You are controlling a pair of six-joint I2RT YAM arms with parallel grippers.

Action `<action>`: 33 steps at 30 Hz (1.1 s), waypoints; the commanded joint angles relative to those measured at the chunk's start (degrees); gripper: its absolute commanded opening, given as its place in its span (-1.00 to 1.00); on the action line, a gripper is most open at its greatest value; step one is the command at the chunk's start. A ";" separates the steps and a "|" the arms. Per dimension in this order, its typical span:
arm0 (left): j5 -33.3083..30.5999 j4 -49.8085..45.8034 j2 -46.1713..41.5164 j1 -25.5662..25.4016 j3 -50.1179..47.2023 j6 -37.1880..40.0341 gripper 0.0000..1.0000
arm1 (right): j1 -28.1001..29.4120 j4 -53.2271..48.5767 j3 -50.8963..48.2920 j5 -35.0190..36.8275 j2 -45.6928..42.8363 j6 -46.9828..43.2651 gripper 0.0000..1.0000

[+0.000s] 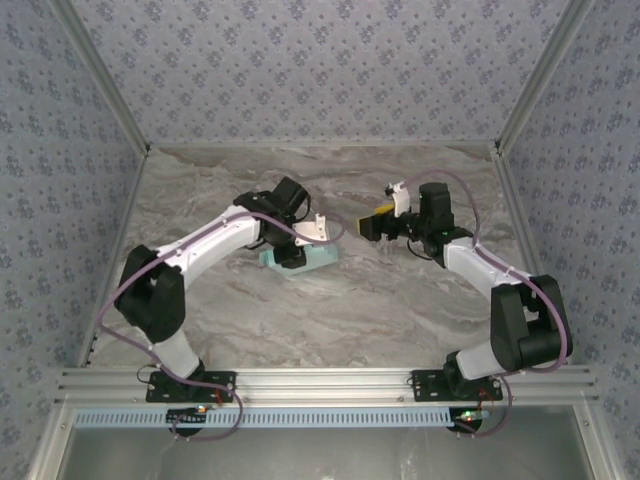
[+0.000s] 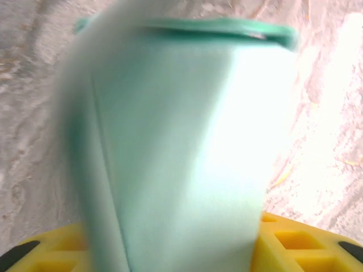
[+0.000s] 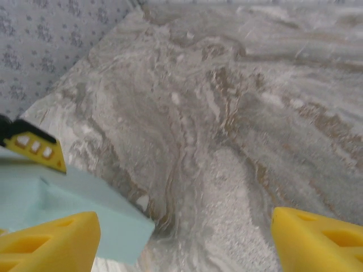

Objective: Fold the paper box

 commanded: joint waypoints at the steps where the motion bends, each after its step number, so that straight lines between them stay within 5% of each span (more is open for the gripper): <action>1: 2.19 -9.20 5.53 0.42 5.07 2.82 0.03 | -2.14 7.85 -1.51 0.57 0.75 3.74 0.63; 10: 8.36 -4.69 7.48 1.15 7.07 4.67 0.15 | -0.64 -2.12 0.80 -0.48 0.70 0.59 0.63; 13: 8.66 0.42 2.63 1.38 4.83 2.92 0.41 | 1.02 -6.60 2.18 2.17 0.35 -1.53 0.63; 15: 8.36 3.10 -0.36 1.33 4.57 -0.52 0.98 | 3.38 -8.99 3.26 3.85 0.49 -3.29 0.63; 19: 9.05 7.00 -6.73 1.39 2.78 -6.06 0.99 | 8.64 -13.02 4.80 7.37 0.30 -7.75 0.61; 22: 2.97 14.42 -13.42 1.45 -2.57 -14.72 0.99 | 12.56 -12.53 3.21 12.29 -0.37 -10.67 0.58; 24: -5.03 18.70 -18.42 2.44 -7.36 -28.27 0.98 | 14.66 -12.75 2.22 12.95 -1.25 -11.24 0.57; 29: -2.56 17.82 -30.54 8.25 -17.16 -51.97 0.99 | 16.34 -16.23 2.95 14.00 -2.94 -12.09 0.51; 33: -0.77 16.60 -34.99 8.57 -21.36 -55.65 0.94 | 17.79 -21.09 7.96 14.12 -0.06 -10.57 0.22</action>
